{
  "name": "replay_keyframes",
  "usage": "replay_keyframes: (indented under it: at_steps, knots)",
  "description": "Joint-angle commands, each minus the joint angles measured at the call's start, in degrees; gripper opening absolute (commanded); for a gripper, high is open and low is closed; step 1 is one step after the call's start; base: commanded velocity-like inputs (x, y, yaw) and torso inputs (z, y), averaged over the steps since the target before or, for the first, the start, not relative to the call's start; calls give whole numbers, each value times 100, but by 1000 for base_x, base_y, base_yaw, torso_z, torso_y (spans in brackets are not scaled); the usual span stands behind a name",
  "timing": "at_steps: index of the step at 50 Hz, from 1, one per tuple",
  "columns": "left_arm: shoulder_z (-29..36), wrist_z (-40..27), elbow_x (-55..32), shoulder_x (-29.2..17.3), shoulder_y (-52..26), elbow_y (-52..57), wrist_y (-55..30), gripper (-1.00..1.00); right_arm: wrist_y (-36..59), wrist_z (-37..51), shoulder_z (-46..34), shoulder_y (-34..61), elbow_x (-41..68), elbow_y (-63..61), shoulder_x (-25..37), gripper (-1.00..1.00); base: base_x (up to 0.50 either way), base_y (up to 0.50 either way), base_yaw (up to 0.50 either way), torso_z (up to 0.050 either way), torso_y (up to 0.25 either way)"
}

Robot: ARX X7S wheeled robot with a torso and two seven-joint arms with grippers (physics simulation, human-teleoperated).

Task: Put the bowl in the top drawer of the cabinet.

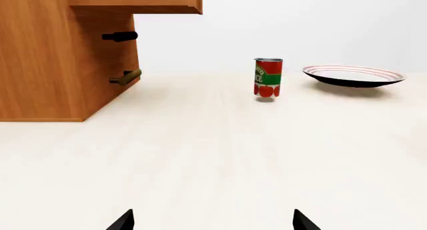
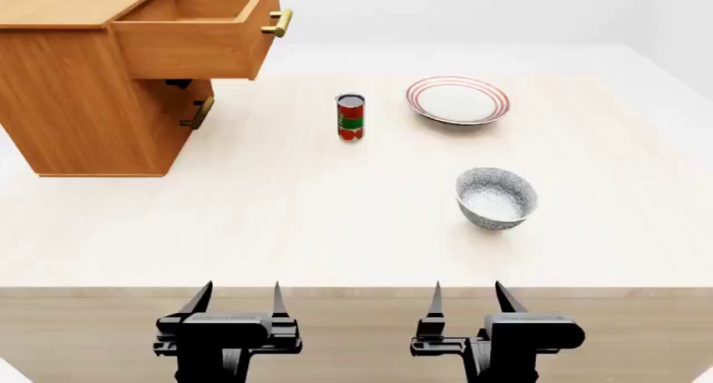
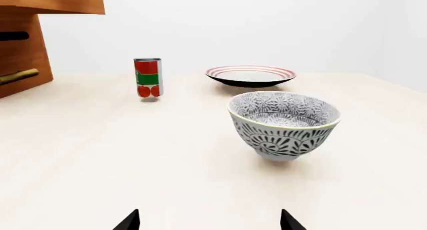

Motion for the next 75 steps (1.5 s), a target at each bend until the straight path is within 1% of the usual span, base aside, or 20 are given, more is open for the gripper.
replay_keyframes:
  at_steps: [1, 16, 58, 63, 67, 70, 75]
  knots:
    - [101, -107, -91, -91, -3, -7, -1, 100, -17, 106, -114, -14, 91, -13, 91, 100, 0, 0, 0, 0, 0]
    - [347, -368, -316, -310, -56, -63, -13, 100, -14, 360, -369, -11, 318, -21, 314, 100, 0, 58, 0, 0, 0]
    - [690, -649, -671, -593, -102, -127, 35, 100, 2, 699, -698, 32, 621, 2, 597, 100, 0, 473, 0, 0, 0]
    - [668, -640, -859, -622, -163, -56, -215, 100, 107, 755, -670, -21, 713, -150, 640, 100, 0, 0, 0, 0, 0]
    - [659, -635, -1012, -654, -206, 112, -466, 100, 385, 832, -630, 23, 819, -371, 662, 100, 0, 0, 0, 0, 0]
    - [672, -595, -1198, -694, -194, 445, -759, 100, 656, 867, -585, 18, 961, -686, 698, 100, 0, 0, 0, 0, 0]
    - [765, -572, -1450, -887, -158, 1530, -1509, 100, 1510, 891, -577, 28, 1246, -1689, 865, 100, 0, 0, 0, 0, 0]
